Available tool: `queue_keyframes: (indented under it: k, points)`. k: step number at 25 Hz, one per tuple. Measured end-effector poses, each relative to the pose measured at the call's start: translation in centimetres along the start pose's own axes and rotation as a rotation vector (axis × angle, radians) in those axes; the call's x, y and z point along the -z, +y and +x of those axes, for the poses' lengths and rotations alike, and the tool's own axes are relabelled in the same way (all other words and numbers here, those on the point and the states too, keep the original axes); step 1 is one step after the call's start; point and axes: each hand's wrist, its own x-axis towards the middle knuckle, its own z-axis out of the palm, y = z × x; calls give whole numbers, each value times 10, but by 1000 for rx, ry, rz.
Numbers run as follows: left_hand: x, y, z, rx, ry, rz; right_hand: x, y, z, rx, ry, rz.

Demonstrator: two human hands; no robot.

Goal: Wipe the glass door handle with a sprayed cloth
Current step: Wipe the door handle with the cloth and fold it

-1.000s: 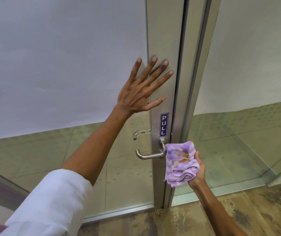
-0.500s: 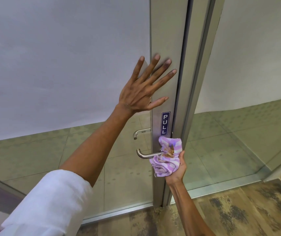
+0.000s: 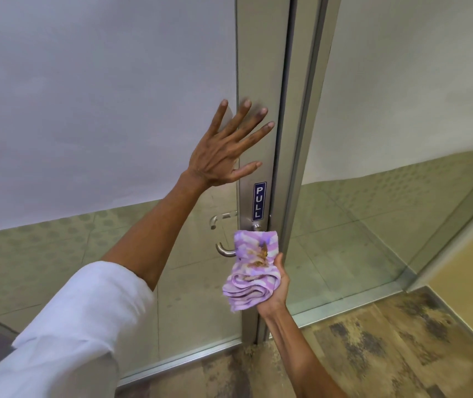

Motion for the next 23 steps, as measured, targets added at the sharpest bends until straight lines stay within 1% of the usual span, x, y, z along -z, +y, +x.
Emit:
queue_keyframes:
  k: [4, 6, 7, 8, 10, 11, 13, 14, 15, 16, 17, 18, 19, 21, 23]
  points:
    - [14, 27, -24, 106, -39, -207, -14, -13, -26, -20, -50, 23]
    - [21, 51, -42, 208, -47, -368, -18, -24, -39, -21, -69, 32]
    - [25, 67, -50, 287, -52, -485, -21, -29, -44, -6, -68, 27]
    - [29, 83, -58, 393, -60, -634, -22, -35, -49, 15, -66, 12]
    - [39, 115, -73, 675, -55, -990, -29, -48, -61, 29, -82, -19]
    - [45, 131, -80, 843, -30, -1160, -33, -55, -68, 12, -103, -14]
    - [55, 159, -90, 1209, 30, -1422, -37, -68, -79, -30, -154, 18]
    - [59, 172, -95, 1380, 19, -1533, -37, -73, -84, -42, -167, 32]
    - [62, 184, -101, 1525, -36, -1633, -37, -77, -89, -48, -180, 45]
    - [67, 194, -108, 1630, -122, -1728, -35, -80, -93, -49, -188, 46]
    - [72, 205, -114, 1689, -221, -1820, -34, -82, -98, -42, -183, 31]
    - [78, 214, -119, 1705, -293, -1924, -32, -85, -102, -32, -169, -2]
    - [85, 223, -122, 1691, -309, -2034, -32, -87, -107, -31, -174, -47]
    - [98, 238, -123, 1634, -239, -2237, -29, -90, -117, -89, -242, -145]
    - [111, 248, -123, 1562, -165, -2406, -25, -91, -126, -149, -300, -191]
